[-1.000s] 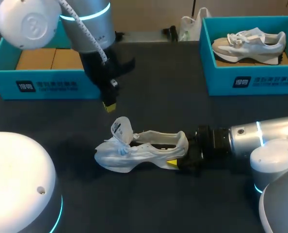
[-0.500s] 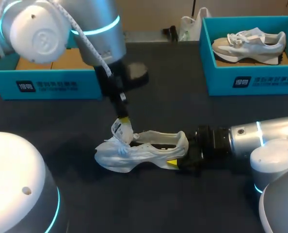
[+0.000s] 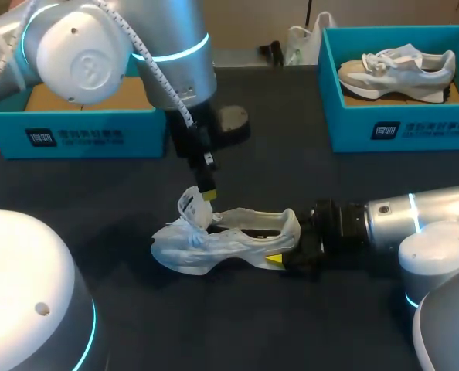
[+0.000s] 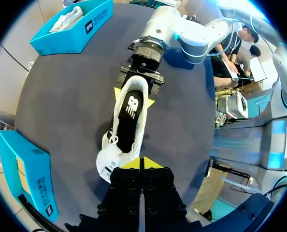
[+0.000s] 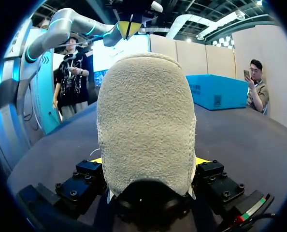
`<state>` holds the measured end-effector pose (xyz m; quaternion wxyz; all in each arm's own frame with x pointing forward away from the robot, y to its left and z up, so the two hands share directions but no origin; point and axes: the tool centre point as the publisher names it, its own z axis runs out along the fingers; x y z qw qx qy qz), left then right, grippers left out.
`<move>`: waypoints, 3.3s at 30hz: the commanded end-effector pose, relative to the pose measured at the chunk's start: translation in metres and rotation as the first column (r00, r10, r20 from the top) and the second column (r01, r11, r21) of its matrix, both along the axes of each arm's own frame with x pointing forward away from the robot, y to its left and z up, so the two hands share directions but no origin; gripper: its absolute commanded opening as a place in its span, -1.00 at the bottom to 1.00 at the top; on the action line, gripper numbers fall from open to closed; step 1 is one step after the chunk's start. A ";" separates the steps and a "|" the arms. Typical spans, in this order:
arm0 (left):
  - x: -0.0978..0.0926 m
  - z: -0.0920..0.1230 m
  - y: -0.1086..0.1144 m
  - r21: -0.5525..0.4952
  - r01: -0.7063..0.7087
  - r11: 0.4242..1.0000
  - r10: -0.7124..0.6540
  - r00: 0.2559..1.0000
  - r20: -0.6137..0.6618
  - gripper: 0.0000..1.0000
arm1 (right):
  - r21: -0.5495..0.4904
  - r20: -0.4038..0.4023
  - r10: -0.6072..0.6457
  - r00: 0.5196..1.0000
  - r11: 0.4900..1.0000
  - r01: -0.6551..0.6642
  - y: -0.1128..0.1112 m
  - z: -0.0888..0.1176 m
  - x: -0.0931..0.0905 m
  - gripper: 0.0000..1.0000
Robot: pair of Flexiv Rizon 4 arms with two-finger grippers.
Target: Take the shoe out of the shoebox, open the shoe tongue, remove and reinsert the insole, then place the shoe into the shoebox
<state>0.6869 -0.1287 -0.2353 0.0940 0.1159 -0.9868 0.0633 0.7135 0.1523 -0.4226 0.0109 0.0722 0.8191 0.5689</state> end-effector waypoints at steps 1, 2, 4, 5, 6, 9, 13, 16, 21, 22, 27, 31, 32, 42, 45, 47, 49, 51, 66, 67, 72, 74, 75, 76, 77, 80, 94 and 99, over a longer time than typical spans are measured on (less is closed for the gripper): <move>-0.002 -0.003 -0.009 -0.001 0.032 0.999 -0.032 0.999 -0.018 -1.00 | -0.006 -0.002 0.000 1.000 1.000 0.000 0.001 0.001 0.000 -1.00; -0.004 -0.006 -0.017 0.000 0.030 1.000 -0.030 0.999 0.018 -1.00 | -0.006 -0.002 0.000 1.000 1.000 0.000 0.001 0.001 0.000 -1.00; -0.010 -0.013 -0.031 -0.012 0.082 0.997 -0.082 0.996 0.019 -1.00 | -0.006 -0.002 0.000 1.000 1.000 0.000 0.001 0.001 0.000 -1.00; -0.012 -0.017 -0.037 -0.005 0.089 0.996 -0.089 0.996 0.025 -1.00 | -0.006 -0.002 0.000 1.000 1.000 0.000 0.001 0.001 0.000 -1.00; -0.013 -0.022 -0.043 -0.017 0.120 0.993 -0.119 0.992 0.044 -1.00 | -0.006 -0.002 0.000 1.000 1.000 0.000 0.001 0.001 0.000 -1.00; -0.012 -0.036 -0.060 -0.028 0.183 0.983 -0.184 0.981 -0.066 -1.00 | -0.006 -0.002 0.000 1.000 1.000 0.000 0.001 0.001 0.000 -1.00; -0.012 -0.036 -0.060 -0.028 0.183 0.983 -0.184 0.981 -0.066 -1.00 | -0.006 -0.002 0.000 1.000 1.000 0.000 0.001 0.001 0.000 -1.00; -0.012 -0.036 -0.060 -0.028 0.183 0.983 -0.184 0.981 -0.066 -1.00 | -0.006 -0.002 0.000 1.000 1.000 0.000 0.001 0.001 0.000 -1.00; -0.013 -0.043 -0.064 -0.031 0.232 0.972 -0.232 0.973 -0.005 -1.00 | -0.006 -0.002 0.000 1.000 1.000 0.000 0.001 0.001 0.000 -1.00; -0.012 -0.046 -0.066 -0.034 0.241 0.970 -0.242 0.970 -0.015 -1.00 | -0.006 -0.002 0.000 1.000 1.000 0.000 0.001 0.001 0.000 -1.00; -0.007 -0.063 -0.067 -0.092 0.407 0.909 -0.410 0.912 -0.015 -1.00 | -0.006 -0.002 0.000 1.000 1.000 0.000 0.001 0.001 0.000 -1.00; -0.007 -0.063 -0.067 -0.092 0.407 0.909 -0.410 0.912 -0.015 -1.00 | -0.006 -0.002 0.000 1.000 1.000 0.000 0.001 0.001 0.000 -1.00; -0.007 -0.063 -0.067 -0.092 0.407 0.909 -0.410 0.912 -0.015 -1.00 | -0.006 -0.002 0.000 1.000 1.000 0.000 0.001 0.001 0.000 -1.00; 0.005 -0.087 -0.085 -0.086 0.401 0.912 -0.402 0.916 0.011 -1.00 | -0.006 -0.002 0.000 1.000 1.000 0.000 0.001 0.001 0.000 -1.00; 0.010 -0.099 -0.092 -0.067 0.397 0.915 -0.396 0.918 0.025 -1.00 | -0.006 -0.002 0.000 1.000 1.000 0.000 0.001 0.001 0.000 -1.00; 0.012 -0.104 -0.094 -0.065 0.394 0.917 -0.394 0.919 0.020 -1.00 | -0.006 -0.002 0.000 1.000 1.000 0.000 0.001 0.001 0.000 -1.00; 0.014 -0.108 -0.094 -0.062 0.380 0.923 -0.381 0.925 0.004 -1.00 | -0.006 -0.002 0.000 1.000 1.000 0.000 0.001 0.001 0.000 -1.00; 0.014 -0.111 -0.091 -0.065 0.378 0.923 -0.379 0.925 -0.006 -1.00 | -0.006 -0.002 0.000 1.000 1.000 0.000 0.001 0.001 0.000 -1.00; 0.004 -0.127 -0.068 -0.031 0.356 0.934 -0.357 0.934 -0.029 -1.00 | -0.006 -0.002 0.000 1.000 1.000 0.000 0.001 0.001 0.000 -1.00; 0.003 -0.127 -0.065 -0.028 0.350 0.936 -0.350 0.936 -0.037 -1.00 | -0.006 -0.002 0.000 1.000 1.000 0.000 0.001 0.001 0.000 -1.00; 0.009 -0.134 -0.053 -0.027 0.315 0.949 -0.316 0.946 -0.073 -1.00 | -0.006 -0.002 0.000 1.000 1.000 0.000 0.001 0.001 0.000 -1.00; 0.010 -0.137 -0.049 -0.019 0.312 0.950 -0.313 0.947 -0.076 -1.00 | -0.006 -0.002 0.000 1.000 1.000 0.000 0.001 0.001 0.000 -1.00; 0.009 -0.139 -0.047 -0.015 0.312 0.950 -0.313 0.947 -0.080 -1.00 | -0.006 -0.002 0.000 1.000 1.000 0.000 0.001 0.001 0.000 -1.00; 0.009 -0.139 -0.045 -0.013 0.317 0.948 -0.317 0.945 -0.083 -1.00 | -0.006 -0.002 0.000 1.000 1.000 0.000 0.001 0.001 0.000 -1.00; 0.008 -0.139 -0.043 -0.010 0.323 0.946 -0.322 0.943 -0.084 -1.00 | -0.006 -0.002 0.000 1.000 1.000 0.000 0.001 0.001 0.000 -1.00; 0.003 -0.140 -0.038 -0.005 0.341 0.940 -0.340 0.937 -0.083 -1.00 | -0.006 -0.002 0.000 1.000 1.000 0.000 0.001 0.001 0.000 -1.00; -0.006 -0.152 -0.031 0.005 0.358 0.934 -0.358 0.934 0.001 -0.51 | -0.006 -0.002 0.000 1.000 1.000 0.000 0.001 0.001 0.000 -1.00; -0.004 -0.158 -0.036 0.019 0.361 0.932 -0.362 0.932 0.035 -0.11 | -0.006 -0.002 0.000 1.000 1.000 0.000 0.001 0.001 0.000 -1.00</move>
